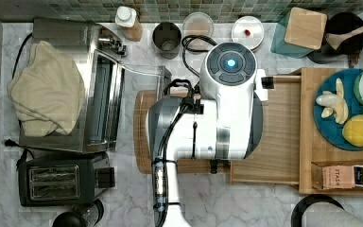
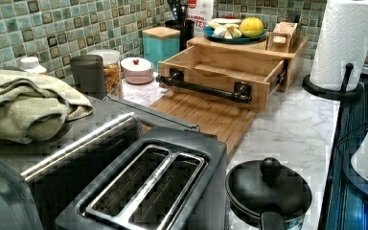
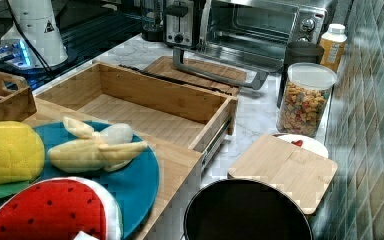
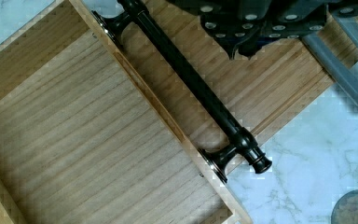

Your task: Close the drawer.

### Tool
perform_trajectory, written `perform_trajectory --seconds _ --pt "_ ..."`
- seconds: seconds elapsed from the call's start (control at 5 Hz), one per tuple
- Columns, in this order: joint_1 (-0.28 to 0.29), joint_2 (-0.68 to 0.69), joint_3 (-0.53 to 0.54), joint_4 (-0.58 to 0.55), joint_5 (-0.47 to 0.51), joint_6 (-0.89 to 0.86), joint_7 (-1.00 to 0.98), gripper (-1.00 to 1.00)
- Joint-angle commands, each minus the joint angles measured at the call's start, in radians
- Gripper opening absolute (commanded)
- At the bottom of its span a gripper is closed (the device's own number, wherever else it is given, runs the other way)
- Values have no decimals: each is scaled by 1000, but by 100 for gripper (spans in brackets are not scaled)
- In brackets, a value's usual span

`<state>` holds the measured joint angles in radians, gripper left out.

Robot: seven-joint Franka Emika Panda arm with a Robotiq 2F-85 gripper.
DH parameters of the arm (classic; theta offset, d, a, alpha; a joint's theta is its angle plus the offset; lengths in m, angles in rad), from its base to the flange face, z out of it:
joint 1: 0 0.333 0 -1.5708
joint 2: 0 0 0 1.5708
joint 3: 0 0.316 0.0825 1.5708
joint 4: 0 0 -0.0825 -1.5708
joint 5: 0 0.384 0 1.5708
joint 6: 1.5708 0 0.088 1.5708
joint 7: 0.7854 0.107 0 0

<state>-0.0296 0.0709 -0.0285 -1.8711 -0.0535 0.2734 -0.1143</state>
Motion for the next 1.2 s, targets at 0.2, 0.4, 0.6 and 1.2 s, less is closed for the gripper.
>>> perform_trajectory --seconds 0.2,0.4,0.6,1.2 --pt "-1 0 0 -1 -1 1 0 -100" --pt "33 -6 35 -41 -45 30 -163 -100" --pt "57 -24 70 -93 -63 69 -235 -100" --pt "84 36 105 -209 -208 239 -159 -100"
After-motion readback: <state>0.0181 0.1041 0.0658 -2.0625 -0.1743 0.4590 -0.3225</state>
